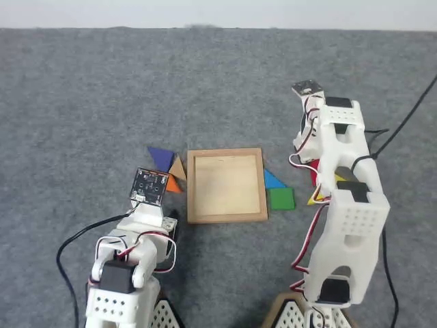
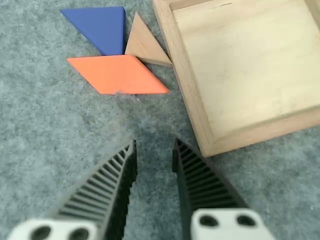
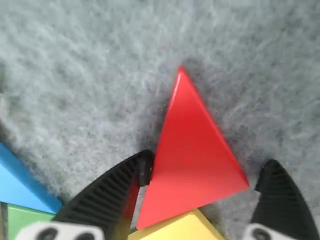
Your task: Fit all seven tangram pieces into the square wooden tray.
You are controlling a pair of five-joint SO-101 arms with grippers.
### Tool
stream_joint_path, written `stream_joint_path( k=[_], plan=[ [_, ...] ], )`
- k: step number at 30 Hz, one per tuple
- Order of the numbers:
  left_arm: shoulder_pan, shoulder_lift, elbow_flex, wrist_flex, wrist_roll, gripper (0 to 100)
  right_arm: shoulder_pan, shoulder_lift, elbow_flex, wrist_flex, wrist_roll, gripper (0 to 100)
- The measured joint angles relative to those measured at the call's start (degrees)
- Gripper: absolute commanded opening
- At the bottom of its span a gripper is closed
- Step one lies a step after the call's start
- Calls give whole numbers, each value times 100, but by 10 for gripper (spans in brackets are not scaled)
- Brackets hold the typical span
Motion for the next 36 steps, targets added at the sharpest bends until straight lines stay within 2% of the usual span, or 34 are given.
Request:
stream_joint_path(
  k=[9, 15, 25, 36],
  plan=[
    [0, 0, 0, 0, 0, 112, 0, 70, -97, 132, -35, 297],
    [0, 0, 0, 0, 0, 112, 0, 79, -149, 176, -97, 351],
    [0, 0, 0, 0, 0, 112, 18, 79, -167, 202, -114, 225],
    [0, 0, 0, 0, 0, 112, 35, 79, -202, 202, -132, 218]
  ],
)
